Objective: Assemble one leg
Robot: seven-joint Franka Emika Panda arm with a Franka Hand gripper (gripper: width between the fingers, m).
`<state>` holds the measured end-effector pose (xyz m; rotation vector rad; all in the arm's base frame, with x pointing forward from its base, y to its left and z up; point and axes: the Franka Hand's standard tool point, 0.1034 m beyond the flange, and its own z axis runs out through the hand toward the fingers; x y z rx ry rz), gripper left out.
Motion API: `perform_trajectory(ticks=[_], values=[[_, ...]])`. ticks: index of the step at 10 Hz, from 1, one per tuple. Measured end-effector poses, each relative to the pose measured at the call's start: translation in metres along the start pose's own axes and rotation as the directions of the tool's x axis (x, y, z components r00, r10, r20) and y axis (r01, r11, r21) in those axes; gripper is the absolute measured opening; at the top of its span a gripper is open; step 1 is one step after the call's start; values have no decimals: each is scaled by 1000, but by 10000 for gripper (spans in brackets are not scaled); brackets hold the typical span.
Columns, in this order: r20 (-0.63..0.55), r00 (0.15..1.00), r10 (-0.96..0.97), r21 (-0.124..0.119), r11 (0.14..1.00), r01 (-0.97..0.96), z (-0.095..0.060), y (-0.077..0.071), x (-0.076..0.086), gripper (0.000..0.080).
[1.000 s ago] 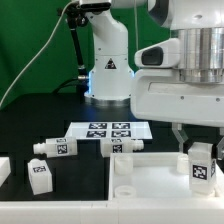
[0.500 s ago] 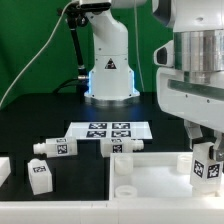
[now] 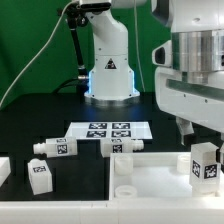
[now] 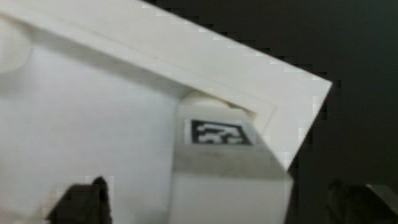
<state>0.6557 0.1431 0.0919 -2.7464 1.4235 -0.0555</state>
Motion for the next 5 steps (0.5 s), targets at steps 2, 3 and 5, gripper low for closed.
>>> perform_trajectory(ticks=[2,3,5], values=[[-15,988,-155,-25,988,154,0,-1,-4,648],[-14,971,-240,-28,971,239,0,1,-2,648],[-10,940,-341,-30,940,341,1,1,-3,649]])
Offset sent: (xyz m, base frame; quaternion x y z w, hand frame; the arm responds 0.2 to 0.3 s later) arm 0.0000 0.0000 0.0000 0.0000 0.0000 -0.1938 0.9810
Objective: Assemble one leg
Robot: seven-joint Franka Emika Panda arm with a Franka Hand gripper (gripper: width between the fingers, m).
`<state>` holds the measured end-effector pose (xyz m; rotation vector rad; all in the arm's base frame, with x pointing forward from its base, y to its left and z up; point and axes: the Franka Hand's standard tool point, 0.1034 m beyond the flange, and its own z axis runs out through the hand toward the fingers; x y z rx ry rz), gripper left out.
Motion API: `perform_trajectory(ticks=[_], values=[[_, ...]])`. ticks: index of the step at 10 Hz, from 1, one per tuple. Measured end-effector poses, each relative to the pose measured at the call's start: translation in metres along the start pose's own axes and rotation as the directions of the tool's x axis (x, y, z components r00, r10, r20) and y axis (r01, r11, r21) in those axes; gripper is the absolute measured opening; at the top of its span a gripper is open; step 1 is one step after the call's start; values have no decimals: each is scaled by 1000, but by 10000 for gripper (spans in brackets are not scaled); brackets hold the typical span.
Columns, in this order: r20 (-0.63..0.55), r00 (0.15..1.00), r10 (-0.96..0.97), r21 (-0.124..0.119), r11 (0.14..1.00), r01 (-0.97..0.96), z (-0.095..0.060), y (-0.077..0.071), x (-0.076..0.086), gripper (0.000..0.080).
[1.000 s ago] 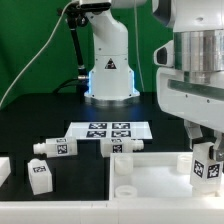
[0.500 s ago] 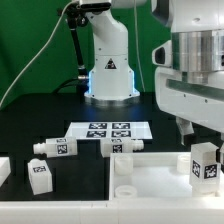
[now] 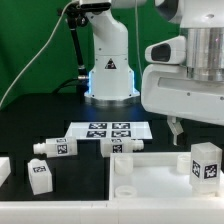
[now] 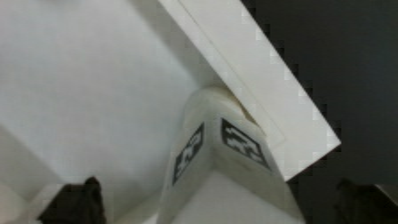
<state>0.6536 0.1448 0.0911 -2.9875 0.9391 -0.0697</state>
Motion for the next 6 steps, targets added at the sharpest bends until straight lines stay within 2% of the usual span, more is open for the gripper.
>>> perform_trajectory(ticks=[3,4,6], values=[[1,944,-329,-1,944,329,1,-1,-2,649],[-3,892,-452,0,892,452,0,-2,-2,649],[-3,815,-580,0,815,580,0,-2,-1,649]])
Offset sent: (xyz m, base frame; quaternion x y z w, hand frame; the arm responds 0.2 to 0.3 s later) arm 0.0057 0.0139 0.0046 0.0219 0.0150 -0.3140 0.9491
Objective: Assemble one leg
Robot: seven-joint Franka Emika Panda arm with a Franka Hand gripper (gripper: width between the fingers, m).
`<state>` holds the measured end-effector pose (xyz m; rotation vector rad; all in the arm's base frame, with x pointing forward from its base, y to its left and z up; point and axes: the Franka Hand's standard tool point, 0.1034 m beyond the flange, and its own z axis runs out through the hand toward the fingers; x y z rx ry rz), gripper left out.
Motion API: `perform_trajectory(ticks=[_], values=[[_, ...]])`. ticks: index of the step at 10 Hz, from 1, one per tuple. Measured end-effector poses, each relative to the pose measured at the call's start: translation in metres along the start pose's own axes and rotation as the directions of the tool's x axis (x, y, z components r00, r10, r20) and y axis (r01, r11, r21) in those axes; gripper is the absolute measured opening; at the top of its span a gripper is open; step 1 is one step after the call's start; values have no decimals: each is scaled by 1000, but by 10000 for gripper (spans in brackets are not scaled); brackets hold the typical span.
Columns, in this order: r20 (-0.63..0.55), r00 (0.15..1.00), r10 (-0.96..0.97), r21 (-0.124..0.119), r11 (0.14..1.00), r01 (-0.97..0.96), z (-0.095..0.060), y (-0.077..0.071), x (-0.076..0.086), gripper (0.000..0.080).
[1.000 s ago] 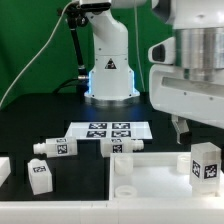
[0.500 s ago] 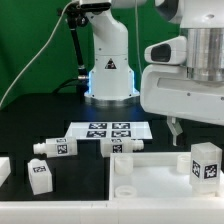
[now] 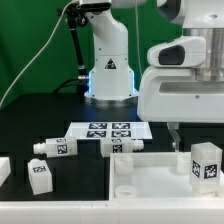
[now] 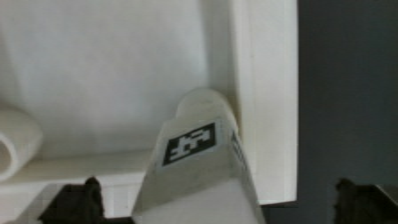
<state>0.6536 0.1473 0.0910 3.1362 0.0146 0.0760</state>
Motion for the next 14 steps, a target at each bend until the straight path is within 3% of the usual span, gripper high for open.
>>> perform_trajectory(ticks=[2,3,4,5,6,7,10,14], values=[[0,992,-127,-2,992,127,0,3,1,649],[-1,985,-173,-7,985,173,0,3,1,562],[-1,980,-197,-9,980,197,0,4,1,562],[0,982,-187,-9,982,187,0,5,1,427],[0,982,-187,-9,982,187,0,5,1,427],[0,985,-172,-9,985,172,0,5,1,281],[0,996,-91,-8,996,91,1,4,1,281],[-12,910,415,-4,910,-415,2,1,0,281]])
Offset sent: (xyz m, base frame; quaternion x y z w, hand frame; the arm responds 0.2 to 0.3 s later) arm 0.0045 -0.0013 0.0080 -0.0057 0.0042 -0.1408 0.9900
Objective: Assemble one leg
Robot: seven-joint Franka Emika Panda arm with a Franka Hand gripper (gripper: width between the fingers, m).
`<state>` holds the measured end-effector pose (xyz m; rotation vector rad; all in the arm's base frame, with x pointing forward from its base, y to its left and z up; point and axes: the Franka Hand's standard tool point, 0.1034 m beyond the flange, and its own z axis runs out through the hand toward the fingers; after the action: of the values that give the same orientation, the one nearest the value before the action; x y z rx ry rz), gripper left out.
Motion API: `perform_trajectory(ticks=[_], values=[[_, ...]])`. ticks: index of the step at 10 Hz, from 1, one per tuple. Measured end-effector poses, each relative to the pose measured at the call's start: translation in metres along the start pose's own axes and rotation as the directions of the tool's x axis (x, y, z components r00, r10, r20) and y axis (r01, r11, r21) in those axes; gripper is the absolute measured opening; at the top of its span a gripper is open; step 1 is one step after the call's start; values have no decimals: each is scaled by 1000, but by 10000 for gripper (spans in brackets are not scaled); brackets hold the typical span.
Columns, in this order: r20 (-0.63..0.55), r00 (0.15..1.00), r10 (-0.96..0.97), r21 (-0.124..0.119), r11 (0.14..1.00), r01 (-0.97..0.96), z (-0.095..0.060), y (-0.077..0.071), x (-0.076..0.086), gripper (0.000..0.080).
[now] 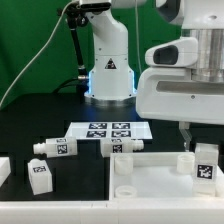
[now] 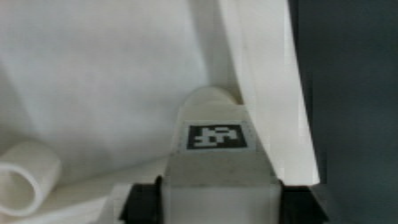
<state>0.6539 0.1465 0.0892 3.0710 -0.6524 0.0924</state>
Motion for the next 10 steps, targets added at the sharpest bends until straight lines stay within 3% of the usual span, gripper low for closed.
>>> perform_trajectory(ticks=[3,4,6,8,9,10], values=[[35,912,408,24,912,-409,1,-1,-1,281],[66,838,542,36,838,-544,2,2,3,281],[84,796,600,15,798,-603,1,3,7,281],[84,789,609,14,791,-612,2,3,6,281],[83,805,588,16,807,-591,2,3,6,468],[83,805,588,16,807,-591,2,3,6,586]])
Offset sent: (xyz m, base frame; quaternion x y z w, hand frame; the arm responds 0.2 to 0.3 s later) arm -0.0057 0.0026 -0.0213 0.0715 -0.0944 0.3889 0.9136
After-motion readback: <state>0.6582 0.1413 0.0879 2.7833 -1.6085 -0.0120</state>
